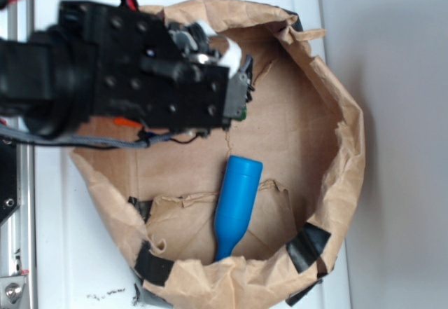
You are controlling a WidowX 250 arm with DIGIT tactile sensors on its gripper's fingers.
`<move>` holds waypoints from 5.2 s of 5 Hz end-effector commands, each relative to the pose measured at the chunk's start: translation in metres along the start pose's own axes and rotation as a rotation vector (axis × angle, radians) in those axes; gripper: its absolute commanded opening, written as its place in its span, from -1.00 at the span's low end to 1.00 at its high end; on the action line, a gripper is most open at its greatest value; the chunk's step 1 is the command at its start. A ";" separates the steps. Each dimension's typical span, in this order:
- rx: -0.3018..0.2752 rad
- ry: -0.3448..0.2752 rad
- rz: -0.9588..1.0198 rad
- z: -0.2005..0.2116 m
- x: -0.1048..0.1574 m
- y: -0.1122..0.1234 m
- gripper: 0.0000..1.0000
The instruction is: Grab the white paper.
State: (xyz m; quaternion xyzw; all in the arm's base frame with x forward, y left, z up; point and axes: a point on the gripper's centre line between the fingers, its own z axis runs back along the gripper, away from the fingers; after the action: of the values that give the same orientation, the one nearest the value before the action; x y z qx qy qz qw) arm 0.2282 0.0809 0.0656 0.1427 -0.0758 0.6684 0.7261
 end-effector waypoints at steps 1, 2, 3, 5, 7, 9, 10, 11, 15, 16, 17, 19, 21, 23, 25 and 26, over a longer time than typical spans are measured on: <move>-0.022 -0.055 0.085 -0.011 -0.001 0.013 1.00; -0.039 -0.121 0.113 -0.033 -0.018 0.018 1.00; -0.042 -0.150 0.126 -0.047 -0.019 0.009 1.00; -0.046 -0.125 0.154 -0.034 -0.018 -0.022 -1.00; -0.075 -0.037 0.126 0.017 -0.008 -0.027 -1.00; -0.146 0.019 0.077 0.047 0.003 -0.022 -1.00; -0.092 0.046 0.118 0.049 0.006 -0.016 1.00; -0.055 0.019 0.152 0.030 0.008 -0.028 1.00; -0.074 -0.108 0.155 -0.012 0.003 -0.026 1.00; -0.072 -0.121 0.164 -0.014 0.000 -0.032 1.00; -0.069 -0.143 0.165 -0.021 -0.005 -0.038 0.94; -0.087 -0.164 0.157 -0.023 -0.009 -0.036 -1.00; -0.095 -0.162 0.153 -0.021 -0.007 -0.042 -1.00; -0.106 -0.158 0.145 -0.015 -0.009 -0.036 -1.00; -0.146 -0.083 0.097 0.019 0.002 -0.041 -1.00; -0.176 0.021 -0.024 0.058 0.013 -0.037 -1.00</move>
State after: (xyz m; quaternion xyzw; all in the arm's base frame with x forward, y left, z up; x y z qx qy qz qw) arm 0.2698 0.0645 0.1005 0.0922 -0.0982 0.6408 0.7558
